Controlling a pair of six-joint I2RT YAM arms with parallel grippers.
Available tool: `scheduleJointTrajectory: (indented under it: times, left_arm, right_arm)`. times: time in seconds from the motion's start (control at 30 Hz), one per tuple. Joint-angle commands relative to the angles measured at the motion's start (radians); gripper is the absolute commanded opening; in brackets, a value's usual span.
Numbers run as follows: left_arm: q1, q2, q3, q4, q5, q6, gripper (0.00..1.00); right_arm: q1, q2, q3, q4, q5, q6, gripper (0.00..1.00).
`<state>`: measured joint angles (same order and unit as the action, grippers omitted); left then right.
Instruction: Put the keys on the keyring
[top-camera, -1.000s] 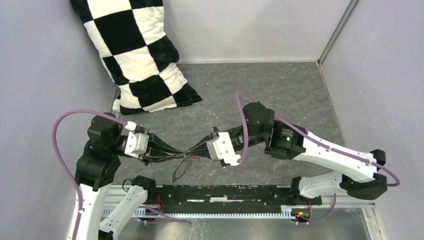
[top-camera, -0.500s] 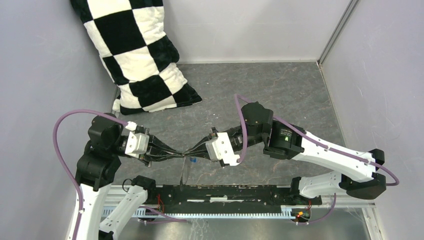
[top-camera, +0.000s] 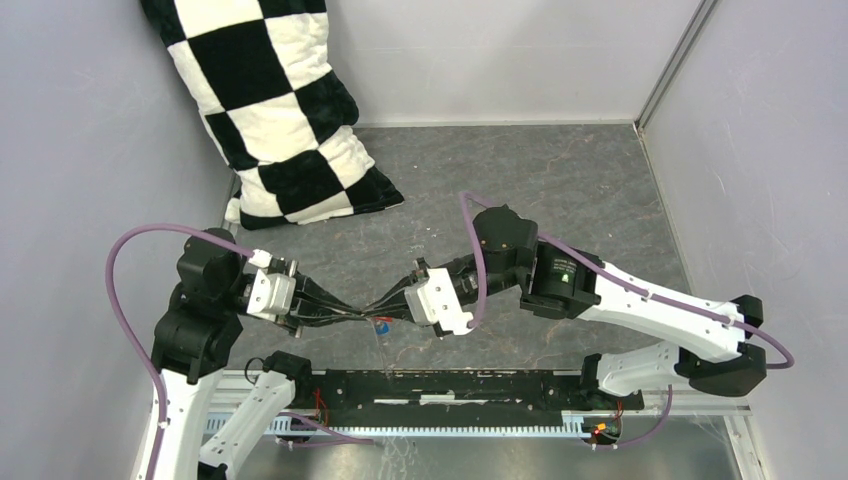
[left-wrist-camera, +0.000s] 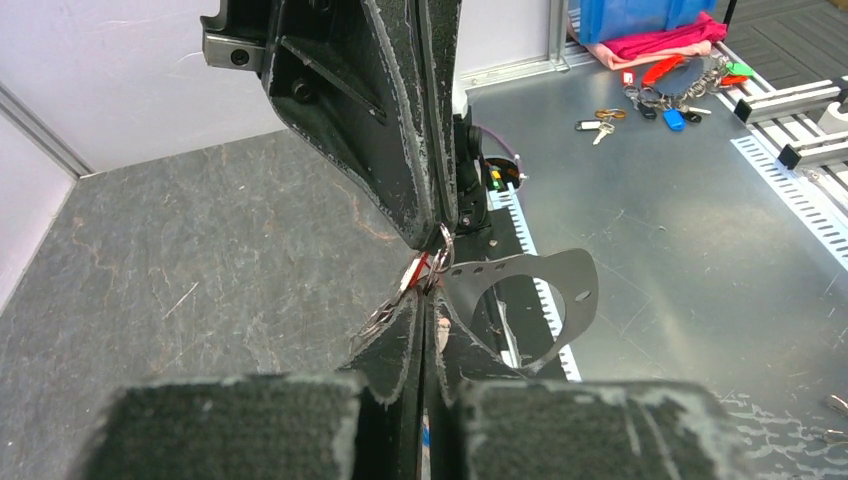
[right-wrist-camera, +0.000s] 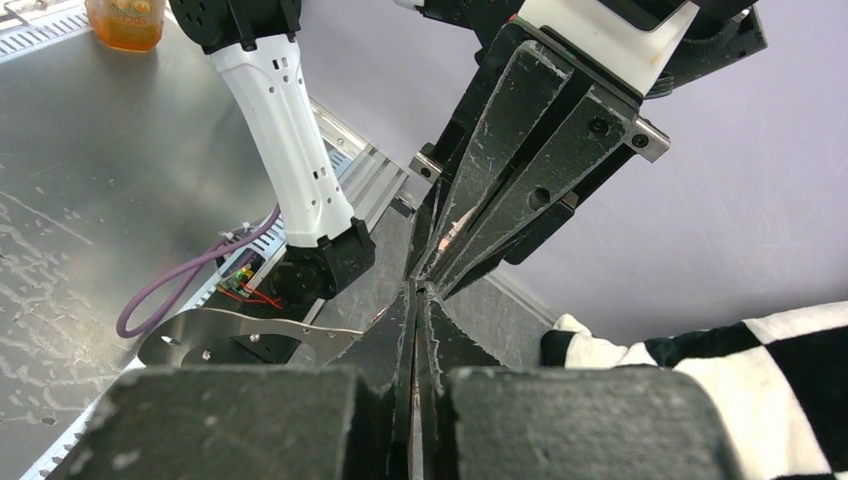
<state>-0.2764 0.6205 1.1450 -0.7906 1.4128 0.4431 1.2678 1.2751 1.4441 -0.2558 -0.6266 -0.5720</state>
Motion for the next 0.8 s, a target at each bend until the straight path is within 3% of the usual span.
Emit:
scheduleJointTrajectory:
  times: [0.0, 0.3, 0.37, 0.5, 0.57, 0.77]
  left_arm:
    - [0.0, -0.016, -0.001, 0.02, 0.057, 0.048, 0.02]
    - [0.0, -0.024, -0.01, 0.02, 0.064, 0.073, 0.02]
    - [0.0, -0.025, -0.01, 0.02, 0.067, 0.078, 0.02]
    - [0.0, -0.029, -0.01, 0.021, 0.069, 0.085, 0.02]
    - [0.0, -0.031, -0.011, 0.021, 0.071, 0.086, 0.02]
    - [0.0, -0.036, -0.014, 0.017, 0.071, 0.095, 0.02]
  right_arm:
    - [0.002, 0.027, 0.058, 0.015, -0.014, 0.002, 0.0]
    - [0.003, 0.063, 0.108, -0.028, -0.016, 0.014, 0.08]
    - [0.003, 0.067, 0.11, -0.031, -0.008, 0.021, 0.15]
    - [0.002, 0.07, 0.11, -0.034, 0.001, 0.026, 0.21]
    - [0.003, 0.07, 0.114, -0.036, 0.016, 0.029, 0.32]
    - [0.002, 0.077, 0.147, -0.07, 0.03, 0.029, 0.34]
